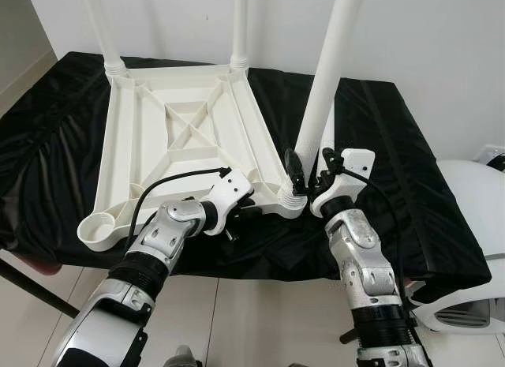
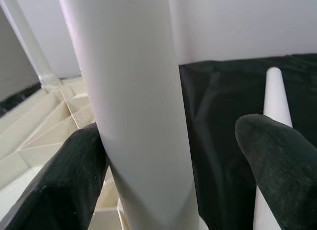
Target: Building children table
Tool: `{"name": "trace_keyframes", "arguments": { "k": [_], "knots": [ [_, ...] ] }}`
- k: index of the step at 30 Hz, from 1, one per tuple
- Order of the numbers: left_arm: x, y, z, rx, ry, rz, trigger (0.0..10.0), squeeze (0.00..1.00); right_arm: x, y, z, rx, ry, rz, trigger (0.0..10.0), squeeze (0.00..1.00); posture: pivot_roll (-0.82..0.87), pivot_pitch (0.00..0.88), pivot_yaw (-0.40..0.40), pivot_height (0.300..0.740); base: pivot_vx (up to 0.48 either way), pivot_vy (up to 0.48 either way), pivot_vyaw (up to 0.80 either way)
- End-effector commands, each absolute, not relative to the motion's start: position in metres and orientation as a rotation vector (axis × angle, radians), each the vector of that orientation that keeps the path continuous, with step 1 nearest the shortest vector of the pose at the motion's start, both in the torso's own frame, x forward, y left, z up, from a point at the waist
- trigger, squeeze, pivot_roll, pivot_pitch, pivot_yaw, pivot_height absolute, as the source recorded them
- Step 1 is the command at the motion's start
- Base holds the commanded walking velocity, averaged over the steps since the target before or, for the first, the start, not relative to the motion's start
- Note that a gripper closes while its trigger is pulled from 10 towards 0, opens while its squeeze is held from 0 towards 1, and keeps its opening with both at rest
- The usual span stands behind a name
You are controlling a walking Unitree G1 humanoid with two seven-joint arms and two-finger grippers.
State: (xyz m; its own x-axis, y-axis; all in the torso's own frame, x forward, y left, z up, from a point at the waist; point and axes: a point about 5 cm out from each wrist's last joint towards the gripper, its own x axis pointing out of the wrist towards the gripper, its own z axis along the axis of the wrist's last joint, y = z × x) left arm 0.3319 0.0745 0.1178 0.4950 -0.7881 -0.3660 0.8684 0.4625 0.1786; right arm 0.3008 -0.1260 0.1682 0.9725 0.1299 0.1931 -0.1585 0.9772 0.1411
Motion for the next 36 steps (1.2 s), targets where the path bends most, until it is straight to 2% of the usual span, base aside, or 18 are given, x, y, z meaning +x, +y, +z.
{"name": "trace_keyframes", "arguments": {
  "k": [1,12,16,27,28,29,31,32,36],
  "knots": [
    [0.330,0.070,0.114,0.389,0.261,-1.051,10.0,0.00,0.297,-0.126,0.160,0.139,-0.134,0.129,10.0,0.00,0.00,0.000,-0.046,0.740,0.000,0.000,0.00],
    [0.329,0.069,0.114,0.389,0.262,-1.056,10.0,0.00,0.291,-0.120,0.156,0.143,-0.100,0.117,10.0,0.00,0.00,0.000,-0.047,0.740,0.000,0.000,0.00],
    [0.329,0.069,0.114,0.388,0.261,-1.055,10.0,0.00,0.293,-0.115,0.162,0.145,-0.128,0.196,10.0,0.00,0.01,0.000,-0.045,0.740,0.000,0.000,0.00],
    [0.330,0.068,0.117,0.387,0.252,-1.053,10.0,0.00,0.301,-0.117,0.168,0.123,-0.151,0.192,10.0,0.00,0.01,0.000,-0.047,0.740,0.000,0.000,0.00],
    [0.330,0.068,0.118,0.385,0.251,-1.052,10.0,0.00,0.302,-0.117,0.168,0.123,-0.151,0.197,4.8,0.00,0.01,0.000,-0.047,0.740,0.000,0.000,0.00],
    [0.330,0.068,0.118,0.384,0.250,-1.052,10.0,0.00,0.303,-0.117,0.167,0.122,-0.145,0.198,1.5,0.00,0.01,0.000,-0.048,0.740,0.000,0.000,0.00],
    [0.330,0.068,0.118,0.384,0.249,-1.051,10.0,0.00,0.303,-0.118,0.167,0.121,-0.138,0.199,1.5,0.00,0.01,0.000,-0.048,0.740,0.000,0.000,0.00],
    [0.330,0.068,0.118,0.383,0.249,-1.050,10.0,0.00,0.304,-0.119,0.167,0.120,-0.142,0.200,0.0,0.00,0.01,0.000,-0.049,0.740,0.000,0.000,0.00],
    [0.331,0.068,0.119,0.381,0.247,-1.047,10.0,0.00,0.304,-0.120,0.168,0.123,-0.146,0.207,0.0,0.00,0.01,0.002,-0.049,0.740,0.000,0.000,0.00]
  ]
}}
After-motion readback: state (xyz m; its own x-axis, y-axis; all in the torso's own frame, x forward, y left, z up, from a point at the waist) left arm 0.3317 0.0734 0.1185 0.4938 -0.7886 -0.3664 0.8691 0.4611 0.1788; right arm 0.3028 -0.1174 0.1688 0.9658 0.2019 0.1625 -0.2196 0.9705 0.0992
